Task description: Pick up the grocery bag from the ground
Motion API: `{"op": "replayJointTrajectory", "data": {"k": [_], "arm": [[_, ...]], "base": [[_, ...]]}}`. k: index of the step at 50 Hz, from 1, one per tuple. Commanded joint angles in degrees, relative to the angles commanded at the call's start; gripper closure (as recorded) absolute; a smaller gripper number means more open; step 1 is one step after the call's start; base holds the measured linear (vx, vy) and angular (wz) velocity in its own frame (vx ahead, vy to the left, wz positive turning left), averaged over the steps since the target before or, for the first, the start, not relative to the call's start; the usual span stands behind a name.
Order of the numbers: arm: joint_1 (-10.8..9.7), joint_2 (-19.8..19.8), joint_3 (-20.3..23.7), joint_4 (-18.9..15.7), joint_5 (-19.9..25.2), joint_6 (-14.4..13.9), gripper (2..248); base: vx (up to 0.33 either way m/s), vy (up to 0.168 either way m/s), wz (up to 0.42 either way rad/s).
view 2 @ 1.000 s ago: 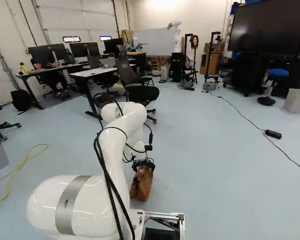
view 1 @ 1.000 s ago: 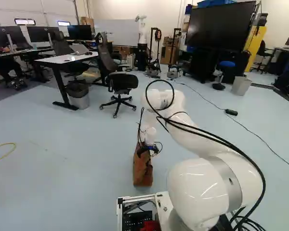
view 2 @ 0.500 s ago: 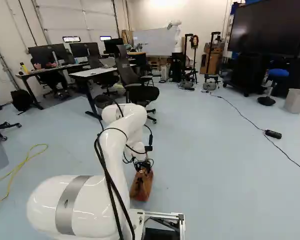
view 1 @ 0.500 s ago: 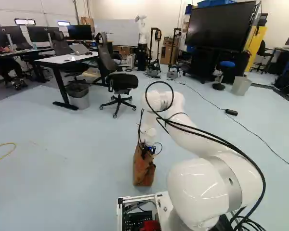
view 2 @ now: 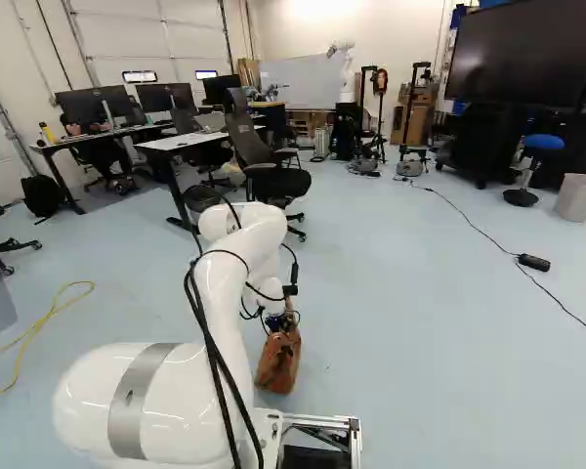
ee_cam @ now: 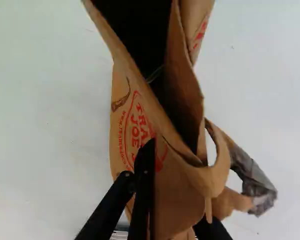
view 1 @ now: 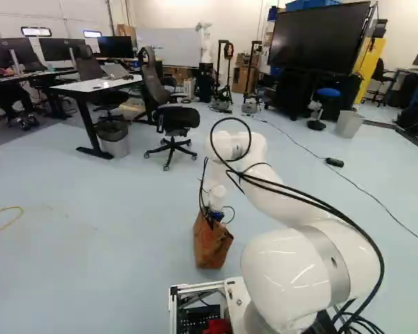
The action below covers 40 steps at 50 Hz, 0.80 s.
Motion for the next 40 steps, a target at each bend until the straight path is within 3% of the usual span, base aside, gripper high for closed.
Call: {"op": "replayJointTrajectory", "data": {"k": [40], "arm": [[0.0,8.5,7.9,0.0,0.0,0.0,231]], "base": [[0.000,0.000,0.000]]}}
